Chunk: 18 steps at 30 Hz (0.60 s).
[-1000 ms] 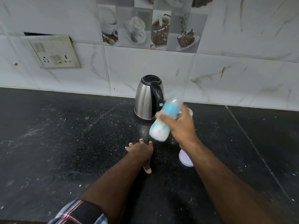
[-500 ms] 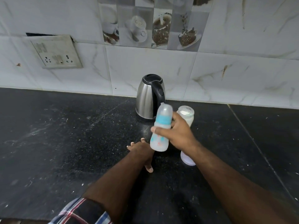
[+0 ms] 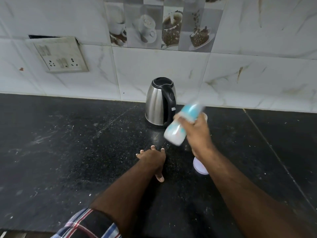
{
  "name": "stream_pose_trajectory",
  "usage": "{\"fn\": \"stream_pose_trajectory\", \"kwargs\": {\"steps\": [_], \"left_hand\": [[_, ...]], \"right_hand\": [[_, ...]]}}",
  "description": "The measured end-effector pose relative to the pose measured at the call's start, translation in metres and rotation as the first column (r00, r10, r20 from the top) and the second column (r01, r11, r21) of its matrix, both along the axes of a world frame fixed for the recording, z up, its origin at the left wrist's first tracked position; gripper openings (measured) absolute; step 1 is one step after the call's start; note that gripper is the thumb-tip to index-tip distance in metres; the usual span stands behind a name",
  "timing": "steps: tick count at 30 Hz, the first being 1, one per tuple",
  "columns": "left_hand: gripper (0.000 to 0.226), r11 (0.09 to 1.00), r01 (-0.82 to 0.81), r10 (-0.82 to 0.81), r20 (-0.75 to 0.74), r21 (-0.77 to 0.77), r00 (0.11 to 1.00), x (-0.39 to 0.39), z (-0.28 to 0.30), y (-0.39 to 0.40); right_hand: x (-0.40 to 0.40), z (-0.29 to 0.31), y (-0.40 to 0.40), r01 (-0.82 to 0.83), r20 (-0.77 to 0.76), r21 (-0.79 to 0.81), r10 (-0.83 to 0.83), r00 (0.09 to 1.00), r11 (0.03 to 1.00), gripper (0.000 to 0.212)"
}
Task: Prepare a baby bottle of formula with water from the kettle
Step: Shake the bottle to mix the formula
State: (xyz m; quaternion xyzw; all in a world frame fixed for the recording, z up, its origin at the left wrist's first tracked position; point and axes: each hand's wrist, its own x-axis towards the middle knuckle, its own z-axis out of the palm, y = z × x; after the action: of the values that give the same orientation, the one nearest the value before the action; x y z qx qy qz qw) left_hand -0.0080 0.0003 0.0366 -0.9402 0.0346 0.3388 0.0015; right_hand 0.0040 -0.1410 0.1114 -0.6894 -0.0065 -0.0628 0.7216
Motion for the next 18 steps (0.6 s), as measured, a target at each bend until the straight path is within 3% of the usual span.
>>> {"fn": "stream_pose_trajectory", "kwargs": {"steps": [1,3,5,7,9,11,14,15,18], "left_hand": [[0.134,1.0,-0.005,0.005,0.0,-0.003,1.0,0.001,-0.001,0.0],[0.135,1.0,-0.01,0.01,-0.003,-0.007,1.0,0.002,-0.001,0.0],[0.137,1.0,0.0,0.0,-0.001,0.0,1.0,0.003,-0.001,0.0],[0.137,1.0,0.001,-0.001,0.003,0.007,1.0,0.002,-0.002,0.0],[0.135,1.0,-0.005,0.005,-0.004,0.007,1.0,0.002,-0.004,0.0],[0.134,1.0,-0.009,0.009,-0.008,-0.003,1.0,0.003,-0.004,0.001],[0.136,1.0,-0.004,0.004,-0.006,0.001,1.0,0.004,-0.003,0.0],[0.136,1.0,-0.006,0.006,-0.005,0.001,1.0,0.003,-0.003,-0.001],[0.133,1.0,-0.01,0.01,-0.01,0.007,1.0,0.003,-0.005,0.0]], "right_hand": [[-0.006,-0.01,0.003,-0.139,-0.054,-0.145,0.133,0.99,0.98,0.047],[-0.007,-0.008,0.001,-0.131,-0.025,-0.161,0.129,0.991,0.978,0.054],[0.004,0.014,-0.002,0.031,0.051,0.195,-0.041,0.998,0.98,0.056],[0.008,0.014,-0.001,0.059,0.07,0.267,-0.08,0.994,0.962,0.047],[-0.007,-0.001,0.005,-0.11,-0.014,-0.061,0.11,0.994,0.992,0.05],[-0.01,-0.009,0.003,-0.2,-0.037,-0.174,0.197,0.98,0.964,0.055],[0.007,0.014,-0.001,0.028,0.077,0.231,-0.047,0.996,0.973,0.05],[0.008,0.014,-0.002,0.03,0.065,0.266,-0.049,0.997,0.963,0.048],[-0.007,-0.005,0.004,-0.215,-0.056,-0.081,0.211,0.976,0.973,0.054]]}}
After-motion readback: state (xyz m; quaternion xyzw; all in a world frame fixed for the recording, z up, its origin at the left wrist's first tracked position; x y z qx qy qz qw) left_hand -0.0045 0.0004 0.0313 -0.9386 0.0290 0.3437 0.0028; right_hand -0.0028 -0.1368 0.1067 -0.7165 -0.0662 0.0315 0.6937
